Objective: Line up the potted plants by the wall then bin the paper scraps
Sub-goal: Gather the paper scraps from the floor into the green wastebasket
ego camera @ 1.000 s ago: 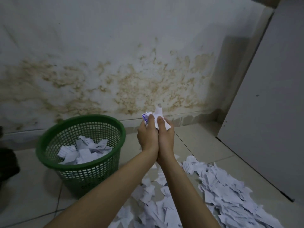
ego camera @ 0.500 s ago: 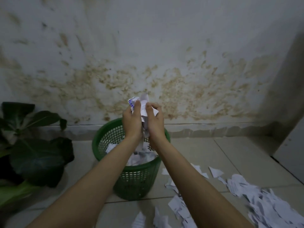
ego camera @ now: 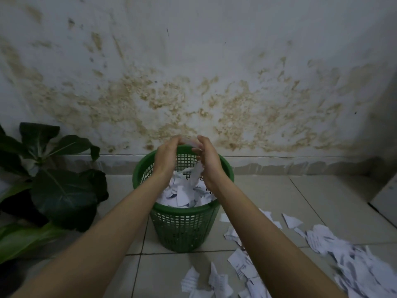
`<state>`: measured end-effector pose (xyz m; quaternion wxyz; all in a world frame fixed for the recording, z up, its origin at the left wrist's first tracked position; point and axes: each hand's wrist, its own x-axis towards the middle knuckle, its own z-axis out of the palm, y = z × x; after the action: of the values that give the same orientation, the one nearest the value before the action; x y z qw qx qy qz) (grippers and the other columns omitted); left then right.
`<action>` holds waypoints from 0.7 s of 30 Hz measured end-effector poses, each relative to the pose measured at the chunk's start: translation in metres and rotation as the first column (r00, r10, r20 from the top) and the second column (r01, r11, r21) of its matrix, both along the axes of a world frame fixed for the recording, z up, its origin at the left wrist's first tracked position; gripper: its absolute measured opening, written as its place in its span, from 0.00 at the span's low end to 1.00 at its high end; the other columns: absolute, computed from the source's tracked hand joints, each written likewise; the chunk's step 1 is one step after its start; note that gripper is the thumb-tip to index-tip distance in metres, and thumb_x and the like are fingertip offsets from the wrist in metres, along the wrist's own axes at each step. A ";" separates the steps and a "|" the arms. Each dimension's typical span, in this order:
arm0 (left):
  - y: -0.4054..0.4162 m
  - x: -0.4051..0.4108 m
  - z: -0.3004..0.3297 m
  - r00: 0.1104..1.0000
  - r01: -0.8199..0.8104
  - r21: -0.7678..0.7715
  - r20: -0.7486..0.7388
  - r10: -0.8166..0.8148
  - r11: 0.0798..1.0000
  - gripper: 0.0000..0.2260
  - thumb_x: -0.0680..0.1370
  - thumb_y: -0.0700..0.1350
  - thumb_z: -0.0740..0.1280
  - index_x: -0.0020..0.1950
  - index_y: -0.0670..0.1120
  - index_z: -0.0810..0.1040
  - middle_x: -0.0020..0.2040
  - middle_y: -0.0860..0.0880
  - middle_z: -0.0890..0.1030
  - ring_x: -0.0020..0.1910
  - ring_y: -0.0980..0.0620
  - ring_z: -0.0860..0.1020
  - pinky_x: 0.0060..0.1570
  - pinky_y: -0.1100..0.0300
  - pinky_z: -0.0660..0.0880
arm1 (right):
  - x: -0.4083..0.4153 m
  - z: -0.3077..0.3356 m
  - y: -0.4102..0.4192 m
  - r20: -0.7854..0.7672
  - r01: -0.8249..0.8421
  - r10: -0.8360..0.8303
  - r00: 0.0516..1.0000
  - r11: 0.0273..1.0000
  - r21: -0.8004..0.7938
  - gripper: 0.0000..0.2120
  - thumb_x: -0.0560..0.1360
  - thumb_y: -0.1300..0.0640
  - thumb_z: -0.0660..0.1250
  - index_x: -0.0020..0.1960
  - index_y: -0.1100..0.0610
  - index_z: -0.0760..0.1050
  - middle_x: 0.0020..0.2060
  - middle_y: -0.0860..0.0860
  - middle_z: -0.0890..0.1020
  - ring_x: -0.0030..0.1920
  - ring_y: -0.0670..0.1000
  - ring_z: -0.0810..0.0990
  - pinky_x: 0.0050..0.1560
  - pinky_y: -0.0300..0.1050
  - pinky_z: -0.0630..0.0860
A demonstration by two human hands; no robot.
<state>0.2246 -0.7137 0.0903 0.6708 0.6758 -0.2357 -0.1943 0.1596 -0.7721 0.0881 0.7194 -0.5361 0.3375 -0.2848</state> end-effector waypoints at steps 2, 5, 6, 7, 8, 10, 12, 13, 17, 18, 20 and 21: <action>0.000 0.001 -0.002 1.000 0.006 0.028 0.030 -0.007 1.000 0.17 0.79 0.54 0.54 0.47 0.47 0.80 0.51 0.43 0.82 0.50 0.44 0.78 0.54 0.52 0.74 | -0.004 0.003 -0.001 0.035 -0.022 0.023 0.999 0.999 -0.023 0.19 0.79 0.45 0.54 0.55 0.55 0.78 0.52 0.56 0.79 0.48 0.52 0.75 0.48 0.44 0.71; -0.001 -0.001 -0.003 0.999 -0.007 0.127 0.034 0.003 0.992 0.27 0.78 0.63 0.48 0.58 0.46 0.78 0.59 0.41 0.79 0.58 0.42 0.77 0.63 0.44 0.70 | -0.010 0.008 -0.005 0.014 -0.035 0.036 0.999 0.996 -0.077 0.23 0.79 0.44 0.50 0.62 0.55 0.75 0.59 0.54 0.74 0.55 0.51 0.69 0.56 0.48 0.64; -0.001 -0.002 -0.003 1.000 -0.012 0.182 0.018 0.009 0.983 0.31 0.76 0.66 0.46 0.61 0.47 0.77 0.61 0.41 0.78 0.60 0.41 0.76 0.65 0.43 0.68 | -0.012 0.010 -0.006 0.007 -0.038 0.039 0.999 0.996 -0.083 0.23 0.79 0.44 0.50 0.64 0.55 0.75 0.58 0.52 0.72 0.55 0.50 0.67 0.57 0.49 0.61; -0.002 -0.002 -0.003 1.000 -0.015 0.238 0.003 0.015 0.971 0.35 0.75 0.68 0.43 0.63 0.48 0.76 0.64 0.40 0.75 0.63 0.41 0.73 0.67 0.42 0.65 | -0.014 0.011 -0.006 0.004 -0.039 0.040 0.999 0.996 -0.082 0.24 0.80 0.44 0.49 0.65 0.54 0.74 0.57 0.53 0.70 0.55 0.50 0.65 0.56 0.49 0.60; -0.002 -0.003 -0.002 1.000 -0.010 0.289 -0.014 0.015 0.957 0.36 0.75 0.69 0.41 0.66 0.47 0.73 0.68 0.40 0.72 0.67 0.41 0.70 0.70 0.41 0.62 | -0.015 0.012 -0.006 0.005 -0.039 0.039 0.999 0.996 -0.079 0.24 0.80 0.44 0.49 0.66 0.54 0.73 0.59 0.53 0.70 0.57 0.50 0.65 0.57 0.49 0.59; -0.004 -0.008 0.000 1.000 0.017 0.363 -0.030 -0.007 0.931 0.36 0.77 0.66 0.40 0.70 0.44 0.68 0.73 0.41 0.65 0.71 0.43 0.64 0.72 0.44 0.57 | -0.019 0.012 -0.007 -0.001 -0.028 0.028 1.000 0.997 -0.068 0.24 0.79 0.43 0.49 0.66 0.54 0.73 0.66 0.55 0.69 0.65 0.53 0.65 0.63 0.52 0.59; -0.007 -0.016 0.000 0.999 0.055 0.391 -0.023 -0.049 0.919 0.33 0.78 0.64 0.40 0.72 0.44 0.65 0.74 0.42 0.64 0.72 0.44 0.64 0.71 0.47 0.58 | -0.025 0.013 -0.008 -0.003 -0.002 0.002 1.000 0.999 -0.054 0.24 0.79 0.42 0.50 0.64 0.53 0.74 0.69 0.56 0.67 0.70 0.55 0.62 0.68 0.57 0.56; -0.009 -0.021 0.000 0.998 0.063 0.396 -0.010 -0.065 0.916 0.33 0.79 0.63 0.41 0.72 0.44 0.65 0.74 0.42 0.64 0.71 0.44 0.64 0.70 0.47 0.58 | -0.029 0.013 -0.009 -0.001 0.012 -0.013 1.000 0.999 -0.045 0.24 0.79 0.42 0.50 0.64 0.52 0.74 0.69 0.56 0.68 0.70 0.56 0.62 0.69 0.59 0.56; -0.020 -0.049 0.002 0.988 0.112 0.385 0.052 -0.143 0.916 0.33 0.79 0.64 0.42 0.71 0.44 0.68 0.72 0.43 0.67 0.70 0.44 0.67 0.71 0.47 0.60 | -0.062 0.008 -0.013 0.038 0.062 -0.061 0.997 0.998 -0.019 0.23 0.79 0.42 0.50 0.63 0.53 0.74 0.65 0.56 0.71 0.68 0.57 0.66 0.70 0.59 0.58; -0.025 -0.058 0.003 0.983 0.135 0.375 0.063 -0.171 0.917 0.32 0.79 0.63 0.42 0.71 0.44 0.68 0.72 0.43 0.67 0.70 0.44 0.67 0.70 0.47 0.60 | -0.074 0.006 -0.017 0.034 0.084 -0.083 0.996 0.996 -0.028 0.23 0.79 0.42 0.50 0.63 0.53 0.75 0.66 0.56 0.70 0.68 0.57 0.66 0.68 0.57 0.60; -0.034 -0.079 0.004 0.970 0.176 0.351 0.099 -0.223 0.920 0.30 0.80 0.61 0.43 0.70 0.44 0.68 0.71 0.43 0.69 0.68 0.45 0.69 0.68 0.50 0.62 | -0.102 0.002 -0.030 -0.008 0.155 -0.155 0.988 0.987 -0.049 0.23 0.79 0.42 0.51 0.62 0.54 0.75 0.67 0.56 0.71 0.66 0.56 0.67 0.64 0.53 0.63; -0.041 -0.089 0.004 0.963 0.191 0.343 0.118 -0.244 0.920 0.30 0.80 0.61 0.44 0.70 0.44 0.69 0.70 0.43 0.70 0.68 0.45 0.69 0.67 0.51 0.63 | -0.119 -0.001 -0.039 -0.036 0.195 -0.198 0.980 0.979 -0.060 0.23 0.79 0.42 0.51 0.61 0.53 0.75 0.66 0.55 0.71 0.65 0.56 0.68 0.62 0.52 0.64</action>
<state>0.1355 -0.7544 0.0943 0.5019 0.7609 -0.3263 -0.2503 0.0410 -0.8110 0.0868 0.6652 -0.5259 0.3957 -0.3525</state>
